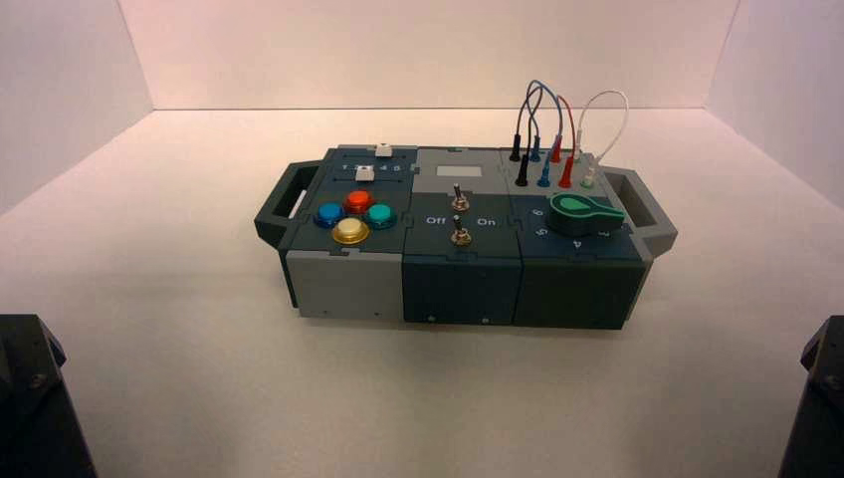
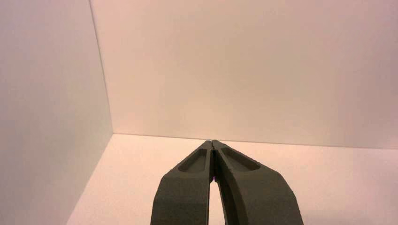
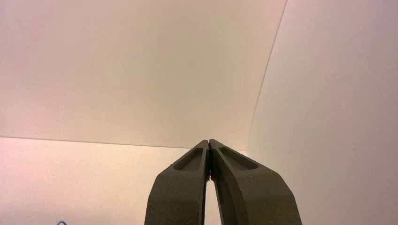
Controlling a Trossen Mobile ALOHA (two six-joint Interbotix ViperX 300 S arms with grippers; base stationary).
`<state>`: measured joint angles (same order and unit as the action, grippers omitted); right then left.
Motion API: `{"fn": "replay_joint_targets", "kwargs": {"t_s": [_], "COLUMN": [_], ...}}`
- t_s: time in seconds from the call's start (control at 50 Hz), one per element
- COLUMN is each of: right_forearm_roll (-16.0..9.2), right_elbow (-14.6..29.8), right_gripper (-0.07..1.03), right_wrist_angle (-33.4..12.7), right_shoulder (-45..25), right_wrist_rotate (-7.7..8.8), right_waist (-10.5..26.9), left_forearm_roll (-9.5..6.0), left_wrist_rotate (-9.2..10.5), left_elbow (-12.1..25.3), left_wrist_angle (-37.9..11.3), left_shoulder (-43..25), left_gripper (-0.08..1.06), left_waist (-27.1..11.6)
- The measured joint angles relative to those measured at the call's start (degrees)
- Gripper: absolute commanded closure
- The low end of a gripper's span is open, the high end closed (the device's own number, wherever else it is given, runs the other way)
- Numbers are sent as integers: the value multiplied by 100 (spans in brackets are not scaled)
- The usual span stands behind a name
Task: Flip the top switch on with the left gripper.
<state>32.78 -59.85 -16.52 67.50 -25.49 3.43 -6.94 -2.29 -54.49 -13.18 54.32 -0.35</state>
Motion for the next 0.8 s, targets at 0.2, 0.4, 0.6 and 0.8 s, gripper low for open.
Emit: {"fn": "replay_joint_targets", "kwargs": {"t_s": [0.2,0.4,0.6,0.8], "right_forearm_roll": [-18,-211,-396,-773], "right_elbow": [-35,-35,202,404], "right_gripper": [99,99,99,99], "right_wrist_angle": [9,-325,-1222,-2162], "right_shoulder": [-26,-343,-738,-1143], "right_wrist_rotate": [-35,-35,-35,-26], "right_waist": [0,44,290,677], "left_forearm_roll": [0,-9,-9,-62], "left_wrist_rotate": [0,0,35,62], "left_elbow": [0,35,466,809], "left_wrist_angle": [0,-387,-1380,-2830], "left_shoulder": [-70,-334,-598,-1195], "left_gripper": [101,101,101,101], "left_waist": [0,-79,-352,-519]}}
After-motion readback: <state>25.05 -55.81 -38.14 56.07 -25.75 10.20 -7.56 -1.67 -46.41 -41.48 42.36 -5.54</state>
